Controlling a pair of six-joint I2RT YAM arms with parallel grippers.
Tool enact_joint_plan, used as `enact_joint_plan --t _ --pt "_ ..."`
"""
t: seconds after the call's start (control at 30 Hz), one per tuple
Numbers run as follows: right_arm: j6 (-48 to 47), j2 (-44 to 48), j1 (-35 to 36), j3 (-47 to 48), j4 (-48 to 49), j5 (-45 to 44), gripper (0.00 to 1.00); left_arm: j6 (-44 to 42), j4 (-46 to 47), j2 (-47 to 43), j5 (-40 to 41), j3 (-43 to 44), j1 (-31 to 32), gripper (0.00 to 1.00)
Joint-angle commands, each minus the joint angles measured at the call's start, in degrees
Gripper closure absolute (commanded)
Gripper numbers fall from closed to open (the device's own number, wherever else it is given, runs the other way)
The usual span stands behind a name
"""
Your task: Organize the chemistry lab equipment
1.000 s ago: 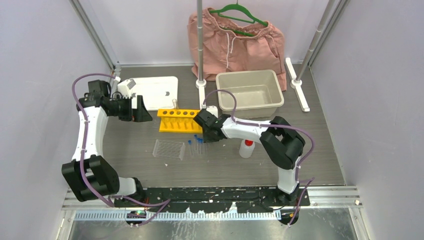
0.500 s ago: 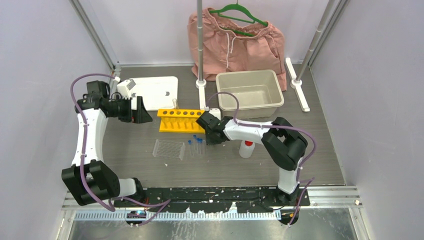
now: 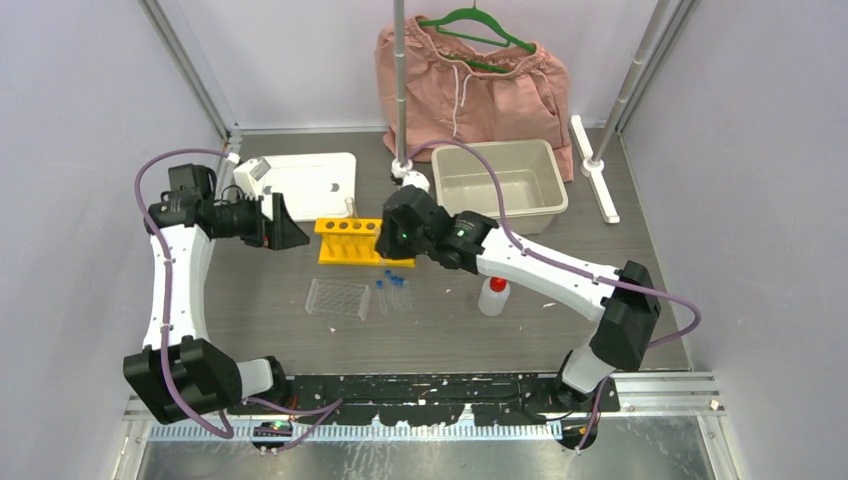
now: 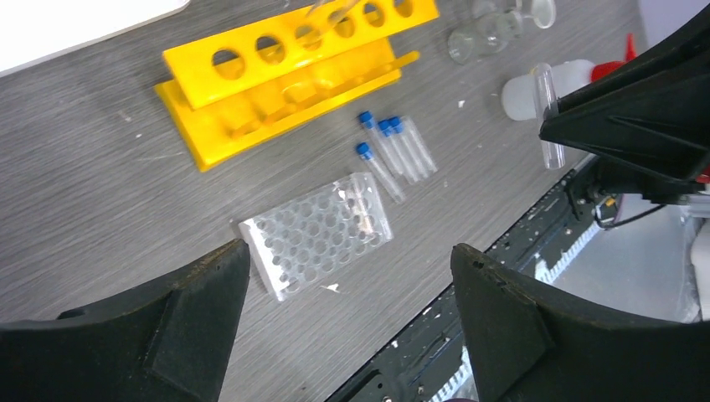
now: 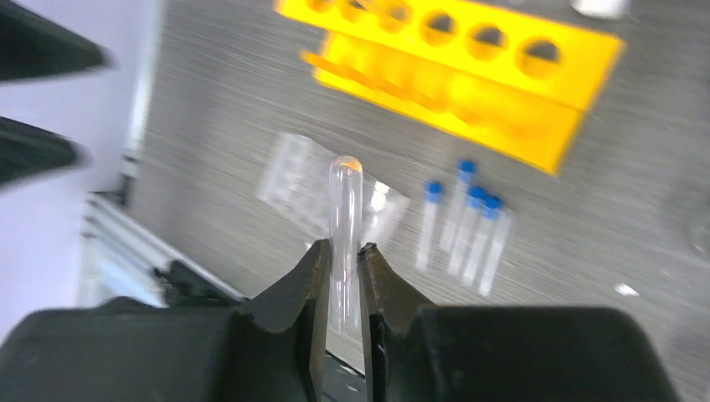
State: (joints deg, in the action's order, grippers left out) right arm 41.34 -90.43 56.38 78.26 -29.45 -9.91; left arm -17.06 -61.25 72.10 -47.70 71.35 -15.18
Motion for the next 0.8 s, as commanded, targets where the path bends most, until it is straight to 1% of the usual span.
enact_joint_plan --t 0.0,0.13,0.27,0.4,0.5,0.67,0.77 --pt "3.1 -4.3 2.2 11.1 5.9 0.2 0.99 -0.7 -2.1 -3.9 -9.5 3.2 -0.5 0.11" --pt "6.0 -9.4 3.5 17.7 9.4 0.7 0.99 -0.5 -3.4 -5.7 -14.6 3.6 -0.4 0.15" --pt "6.4 -12.5 5.5 22.1 13.3 0.0 0.99 1.9 -1.8 -6.6 -17.8 2.8 -0.4 0.24" --pt "8.3 -13.5 6.0 22.9 16.7 0.7 0.99 2.4 -1.3 -6.5 -19.1 2.1 -0.4 0.36" --pt "9.2 -13.8 6.1 22.9 18.6 1.3 0.99 2.3 -1.1 -6.1 -19.5 1.1 -0.4 0.41" --pt "10.2 -14.1 6.4 22.7 20.8 1.7 0.99 2.3 -0.9 -5.6 -19.8 -0.2 -0.4 0.50" --pt "10.2 -14.4 6.5 23.1 21.2 1.6 0.99 2.5 -1.0 -5.4 -20.0 -0.3 -0.4 0.52"
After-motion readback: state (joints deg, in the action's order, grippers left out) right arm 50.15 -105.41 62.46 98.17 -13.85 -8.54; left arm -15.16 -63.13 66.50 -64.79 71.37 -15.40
